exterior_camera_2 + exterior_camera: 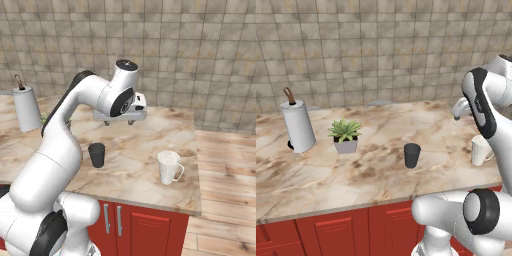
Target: Pick the jug and glass cup and place them in the sink. Then turn on the water.
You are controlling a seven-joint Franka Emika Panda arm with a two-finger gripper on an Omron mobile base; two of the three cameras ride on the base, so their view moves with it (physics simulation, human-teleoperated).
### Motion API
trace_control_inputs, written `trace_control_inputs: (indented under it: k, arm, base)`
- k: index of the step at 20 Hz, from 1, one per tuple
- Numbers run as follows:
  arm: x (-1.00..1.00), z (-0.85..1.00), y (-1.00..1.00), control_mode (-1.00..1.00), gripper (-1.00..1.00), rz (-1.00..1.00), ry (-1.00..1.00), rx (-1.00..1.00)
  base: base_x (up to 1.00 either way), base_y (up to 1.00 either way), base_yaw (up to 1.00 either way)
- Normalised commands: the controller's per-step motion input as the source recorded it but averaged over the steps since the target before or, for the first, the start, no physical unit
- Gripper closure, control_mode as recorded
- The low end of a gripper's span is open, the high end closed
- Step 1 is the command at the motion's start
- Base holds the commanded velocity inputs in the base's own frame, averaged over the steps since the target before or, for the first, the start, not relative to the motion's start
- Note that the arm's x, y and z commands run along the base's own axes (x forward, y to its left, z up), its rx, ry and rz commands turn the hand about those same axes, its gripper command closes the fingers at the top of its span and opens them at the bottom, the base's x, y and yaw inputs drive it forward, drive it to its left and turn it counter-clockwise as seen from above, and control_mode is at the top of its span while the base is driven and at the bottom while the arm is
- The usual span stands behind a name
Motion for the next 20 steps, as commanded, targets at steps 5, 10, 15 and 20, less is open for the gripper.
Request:
trace_control_inputs:
  k: [5, 10, 15, 20]
  arm:
    - [-0.16, 0.00, -0.52, -1.00, -1.00, 0.16, 0.00, 0.00]
    - [-0.18, -0.10, -0.19, -1.00, -1.00, 0.09, 0.00, -0.03]
    - [-0.18, -0.16, -0.12, -1.00, -1.00, 0.08, 0.00, -0.07]
    - [-0.15, -0.14, -0.13, -1.00, -1.00, 0.08, 0.00, -0.09]
  base:
    - [0.00, 0.00, 0.00]
    - [0.00, 0.00, 0.00]
    - [0.00, 0.00, 0.00]
    - [0.00, 0.00, 0.00]
